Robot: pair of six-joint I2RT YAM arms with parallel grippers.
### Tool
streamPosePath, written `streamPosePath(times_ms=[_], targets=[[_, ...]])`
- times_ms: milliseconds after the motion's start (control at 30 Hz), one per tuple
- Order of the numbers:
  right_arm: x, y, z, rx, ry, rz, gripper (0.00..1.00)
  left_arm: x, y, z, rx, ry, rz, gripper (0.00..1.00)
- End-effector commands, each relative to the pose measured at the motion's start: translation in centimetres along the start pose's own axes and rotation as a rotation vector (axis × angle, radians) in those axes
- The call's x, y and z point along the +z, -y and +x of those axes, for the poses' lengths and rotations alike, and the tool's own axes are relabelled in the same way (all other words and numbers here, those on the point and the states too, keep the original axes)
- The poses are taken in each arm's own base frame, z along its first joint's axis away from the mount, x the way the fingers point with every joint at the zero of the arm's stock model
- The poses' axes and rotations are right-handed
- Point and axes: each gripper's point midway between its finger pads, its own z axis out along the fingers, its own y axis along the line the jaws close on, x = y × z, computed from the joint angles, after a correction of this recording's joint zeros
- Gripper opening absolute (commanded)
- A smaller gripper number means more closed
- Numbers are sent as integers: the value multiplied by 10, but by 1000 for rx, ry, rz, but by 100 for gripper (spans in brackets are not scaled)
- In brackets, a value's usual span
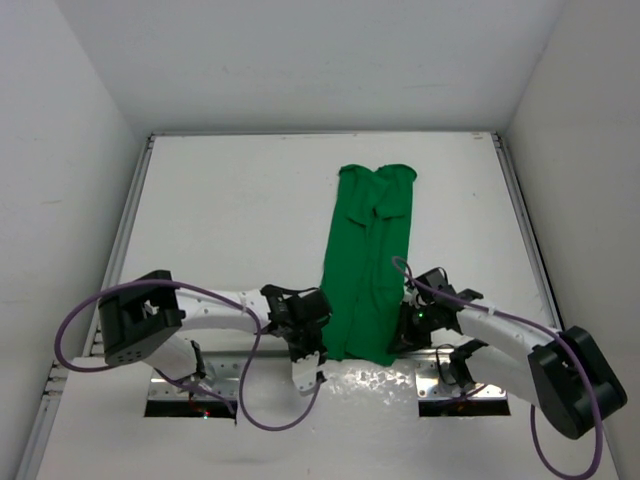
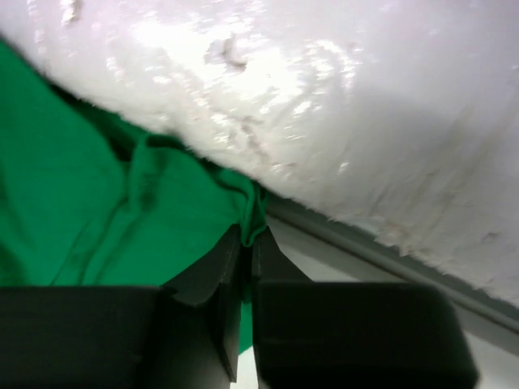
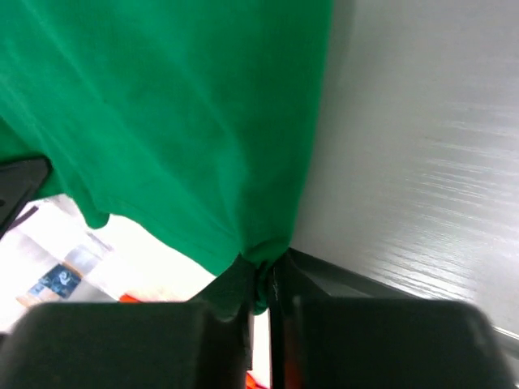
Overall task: Fold and stack the t-shirts
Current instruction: Grab the bottom of the folded rectangular tshirt with both arms, then fold the folded rectangular tshirt in 1/3 of the way
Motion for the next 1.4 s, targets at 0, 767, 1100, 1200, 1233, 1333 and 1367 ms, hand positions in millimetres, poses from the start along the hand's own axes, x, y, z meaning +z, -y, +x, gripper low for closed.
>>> streamPosePath(times_ms=[0, 767, 1100, 1200, 1233, 1333, 1367], targets=[[-7, -27, -27, -50, 92, -72, 1, -15, -31, -5, -82, -6, -68, 1], [-97, -61, -174, 28, 337, -77, 0, -149, -167, 143, -985, 80, -337, 0], [-90, -45, -228, 139, 429, -71, 0, -169, -209, 214, -1096, 40, -559, 0], [-90, -44, -244, 155, 463, -58, 0, -174, -215, 231, -1096, 29, -613, 0], [-90, -43, -249, 157, 466, -50, 0, -175, -218, 236, -1089, 23, -628, 0], [-89, -39, -265, 174, 480, -34, 0, -176, -223, 245, -1085, 26, -666, 0], [-87, -37, -272, 180, 485, -25, 0, -176, -226, 247, -1097, 31, -681, 0]])
